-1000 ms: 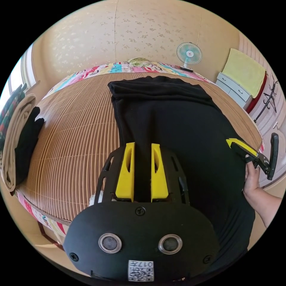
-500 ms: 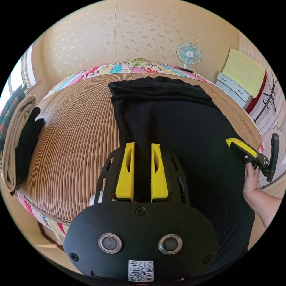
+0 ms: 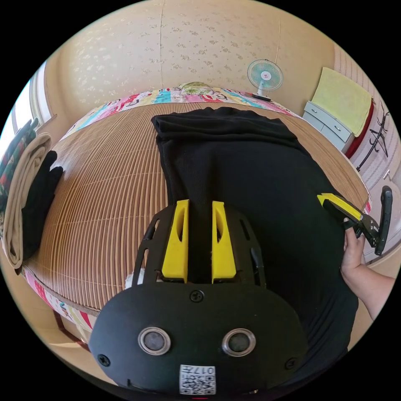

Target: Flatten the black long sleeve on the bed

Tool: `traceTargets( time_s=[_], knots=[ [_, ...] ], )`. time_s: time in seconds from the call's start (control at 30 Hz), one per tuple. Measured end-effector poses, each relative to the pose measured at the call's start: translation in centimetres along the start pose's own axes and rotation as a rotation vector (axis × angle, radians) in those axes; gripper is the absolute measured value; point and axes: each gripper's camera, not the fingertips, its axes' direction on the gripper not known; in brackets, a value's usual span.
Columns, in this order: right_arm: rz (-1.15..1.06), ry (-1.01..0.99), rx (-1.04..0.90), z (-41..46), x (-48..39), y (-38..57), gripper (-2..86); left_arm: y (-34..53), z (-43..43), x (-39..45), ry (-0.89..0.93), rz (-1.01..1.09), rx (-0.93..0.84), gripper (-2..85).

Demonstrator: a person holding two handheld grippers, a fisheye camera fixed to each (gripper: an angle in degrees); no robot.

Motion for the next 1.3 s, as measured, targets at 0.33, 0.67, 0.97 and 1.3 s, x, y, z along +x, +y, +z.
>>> traceTargets(
  time_s=[0.33,0.67,0.97,1.3],
  knots=[
    [0.004,-0.008,-0.002,1.2,0.9,-0.7,7.5,-3.6,-0.8,0.3,0.002,-0.002,-0.026,8.6],
    [-0.005,0.007,0.006,2.7,2.5,-0.9,7.4,7.6,-12.8,-9.9,0.352,-0.254,0.032,10.0],
    [0.041,-0.09,-0.061,4.0,7.7,-1.9,6.7,9.2,-10.7,-11.1,0.581,-0.3,-0.153,6.3],
    [0.416,-0.273,-0.192,-7.6,28.1,7.4,10.6,6.4,-17.5,-15.2,0.834,-0.153,-0.086,4.5]
  ],
)
